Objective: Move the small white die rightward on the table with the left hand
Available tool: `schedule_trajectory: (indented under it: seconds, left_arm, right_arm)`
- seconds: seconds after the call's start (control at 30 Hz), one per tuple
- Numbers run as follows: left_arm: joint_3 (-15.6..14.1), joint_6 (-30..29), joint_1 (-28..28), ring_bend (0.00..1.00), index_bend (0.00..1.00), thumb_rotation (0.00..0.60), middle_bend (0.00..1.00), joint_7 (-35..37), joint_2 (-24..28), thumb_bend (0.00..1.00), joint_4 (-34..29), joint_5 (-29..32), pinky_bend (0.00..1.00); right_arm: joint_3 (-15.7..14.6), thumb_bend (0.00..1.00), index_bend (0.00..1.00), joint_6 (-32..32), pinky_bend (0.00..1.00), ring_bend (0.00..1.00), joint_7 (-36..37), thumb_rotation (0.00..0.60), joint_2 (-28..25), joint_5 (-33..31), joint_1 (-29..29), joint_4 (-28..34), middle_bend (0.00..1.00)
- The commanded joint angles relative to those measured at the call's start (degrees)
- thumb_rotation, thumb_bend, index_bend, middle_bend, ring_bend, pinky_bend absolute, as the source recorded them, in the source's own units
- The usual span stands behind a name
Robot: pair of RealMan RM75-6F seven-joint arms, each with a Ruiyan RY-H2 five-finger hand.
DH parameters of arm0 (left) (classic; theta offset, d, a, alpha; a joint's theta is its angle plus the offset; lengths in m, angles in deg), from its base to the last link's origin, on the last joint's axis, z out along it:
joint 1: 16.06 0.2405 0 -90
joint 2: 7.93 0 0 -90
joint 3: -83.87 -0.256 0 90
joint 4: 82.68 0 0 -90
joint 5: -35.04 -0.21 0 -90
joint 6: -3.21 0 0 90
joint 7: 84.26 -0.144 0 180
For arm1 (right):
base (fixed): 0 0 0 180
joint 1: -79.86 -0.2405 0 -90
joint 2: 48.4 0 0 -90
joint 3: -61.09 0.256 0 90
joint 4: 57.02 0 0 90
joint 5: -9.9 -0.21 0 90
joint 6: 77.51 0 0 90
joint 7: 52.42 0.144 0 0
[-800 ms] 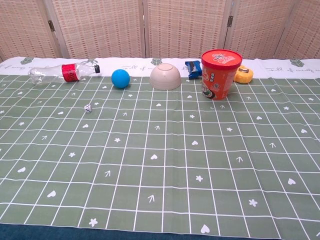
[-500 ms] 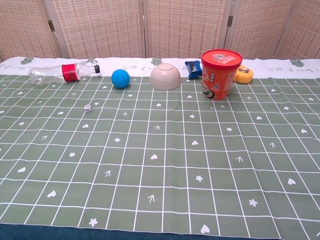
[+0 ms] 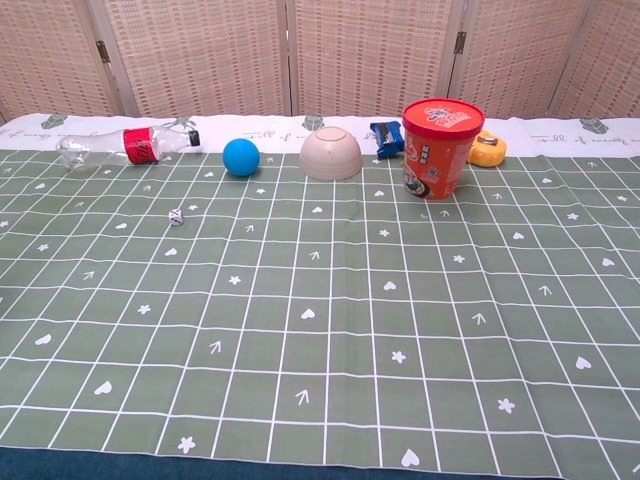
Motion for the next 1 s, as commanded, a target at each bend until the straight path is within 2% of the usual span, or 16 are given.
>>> schedule_trajectory:
  seconds: [0.03,0.17,0.4,0.53,0.7,0.83,1.0]
  left_arm:
    - [2.6,3.8,-4.4,0.42,0.35,0.6,0.49,1.5,-1.7,0.2,2.2,-0.2,0.49]
    - [5.0,10.1,-10.2,0.49,0.38,0.6,0.56,3.8,-3.5,0.2,5.3,1.1,0.57]
    - [7.7,20.0,-19.2,0.6,0.39,0.6,0.67,3.1,-7.5,0.2,11.4,4.4,0.78]
    - [8.2,27.4,-23.9,0.63,0.39,0.6,0.7,1.7,-10.0,0.2,15.4,8.6,0.84]
    - [8.6,33.8,-28.5,0.7,0.39,0.6,0.78,-2.5,-14.0,0.2,21.2,14.5,0.89]
    - [8.7,36.3,-31.1,0.77,0.39,0.6,0.87,-6.1,-17.1,0.2,25.2,19.1,0.95]
    - [8.6,39.3,-33.6,0.81,0.39,0.6,0.92,-9.6,-20.2,0.2,29.6,25.3,0.98]
  right_arm:
    - [-0.1,0.24,0.13,0.0,0.16,0.16,-0.2,0.6,-0.1,0.2,0.0,0.2,0.21]
    - [-0.2,0.24,0.13,0.3,0.16,0.16,-0.7,0.6,-0.3,0.3,0.2,0.6,0.21]
    - [-0.4,0.24,0.13,1.0,0.16,0.16,-1.3,0.6,-0.7,0.2,0.8,1.3,0.21]
    - [-0.4,0.24,0.13,1.1,0.16,0.16,-1.6,0.6,-0.9,0.0,1.0,1.5,0.21]
    - [-0.3,0.24,0.13,1.2,0.16,0.16,-1.5,0.6,-1.0,-0.1,1.1,1.4,0.21]
    - [-0.2,0.24,0.13,0.9,0.16,0.16,-1.4,0.6,-1.1,-0.6,1.1,1.3,0.21]
    - [0.0,0.24,0.13,1.0,0.16,0.16,-1.3,0.6,-1.4,-0.8,1.1,1.3,0.21]
